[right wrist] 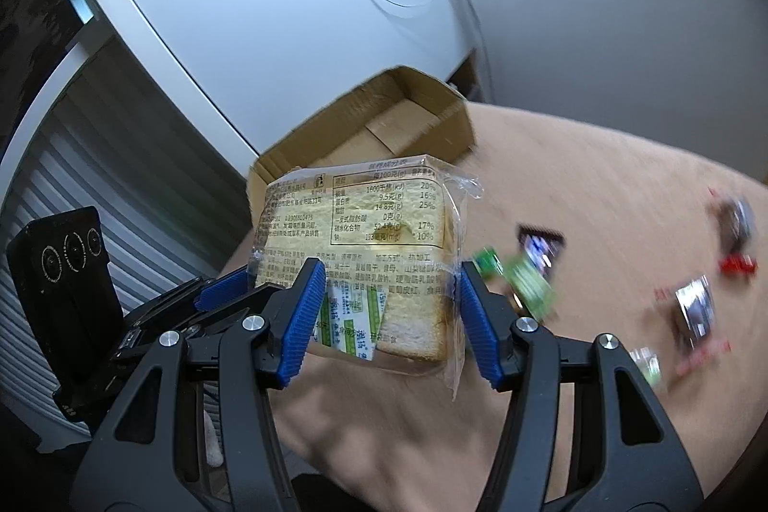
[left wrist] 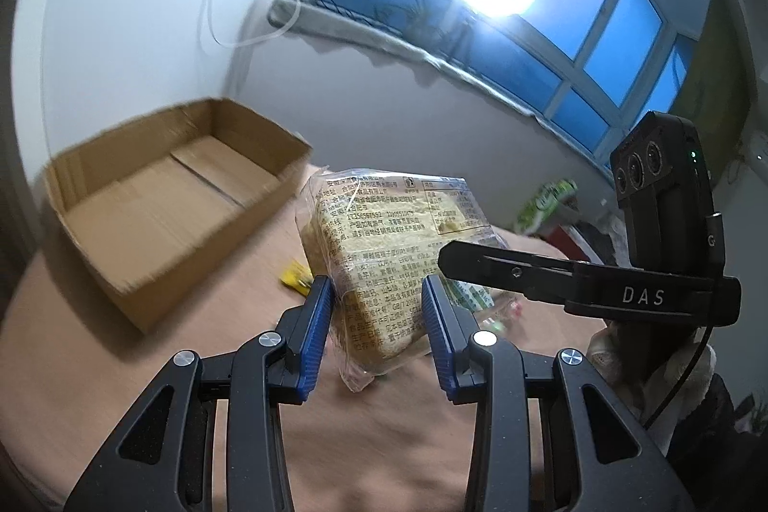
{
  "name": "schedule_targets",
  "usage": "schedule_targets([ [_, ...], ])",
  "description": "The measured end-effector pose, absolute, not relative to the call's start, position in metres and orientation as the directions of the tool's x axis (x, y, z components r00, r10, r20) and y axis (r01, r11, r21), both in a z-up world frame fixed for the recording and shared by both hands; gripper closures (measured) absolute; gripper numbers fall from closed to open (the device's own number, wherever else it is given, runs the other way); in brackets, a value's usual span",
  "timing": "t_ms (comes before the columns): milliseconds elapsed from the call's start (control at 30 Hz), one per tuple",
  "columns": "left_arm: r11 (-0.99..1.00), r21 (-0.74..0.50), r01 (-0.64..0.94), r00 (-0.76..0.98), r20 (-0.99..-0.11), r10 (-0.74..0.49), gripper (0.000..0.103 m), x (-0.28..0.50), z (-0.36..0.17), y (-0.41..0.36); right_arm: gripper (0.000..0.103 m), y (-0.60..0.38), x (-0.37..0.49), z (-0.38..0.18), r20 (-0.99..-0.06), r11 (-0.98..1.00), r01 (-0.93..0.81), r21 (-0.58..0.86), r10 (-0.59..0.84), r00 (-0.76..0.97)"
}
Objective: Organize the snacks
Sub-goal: 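Carry the bread slice into the cardboard box and open the right gripper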
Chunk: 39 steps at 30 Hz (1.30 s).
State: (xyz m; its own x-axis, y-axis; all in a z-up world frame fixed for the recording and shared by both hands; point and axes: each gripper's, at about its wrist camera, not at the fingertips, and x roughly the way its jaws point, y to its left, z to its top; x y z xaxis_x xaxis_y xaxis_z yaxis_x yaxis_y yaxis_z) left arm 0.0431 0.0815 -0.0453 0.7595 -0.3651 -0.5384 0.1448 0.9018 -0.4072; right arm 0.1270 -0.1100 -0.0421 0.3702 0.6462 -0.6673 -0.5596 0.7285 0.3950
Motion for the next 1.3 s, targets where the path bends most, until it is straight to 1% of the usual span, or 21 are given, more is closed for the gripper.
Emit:
schedule_targets([
  [200, 0.921, -0.378, 0.095, 0.795, -0.528, -0.299, 0.067, 0.056, -0.037, 0.108, 0.044, -0.071, 0.148, -0.032, -0.656, 0.698, -0.601, 0.39, 0.669, 0.35],
  [433, 0.934, -0.357, 0.035, 0.811, -0.536, -0.235, 0.067, 0.074, -0.036, 0.132, 0.044, -0.033, 0.175, -0.033, -0.658, 0.667, -0.634, 0.392, 0.685, 0.313],
  [767, 0.932, -0.355, -0.076, 0.797, -0.583, -0.157, 0.067, 0.101, -0.054, 0.172, 0.044, 0.024, 0.213, -0.051, -0.678, 0.629, -0.672, 0.39, 0.69, 0.253],
  [1133, 0.921, -0.355, -0.158, 0.772, -0.626, -0.108, 0.067, 0.107, -0.071, 0.194, 0.044, 0.06, 0.223, -0.068, -0.707, 0.615, -0.698, 0.367, 0.672, 0.221],
  [1300, 0.93, -0.312, -0.195, 0.76, -0.647, -0.058, 0.067, 0.111, -0.075, 0.194, 0.031, 0.068, 0.223, -0.067, -0.729, 0.645, -0.701, 0.304, 0.631, 0.265],
])
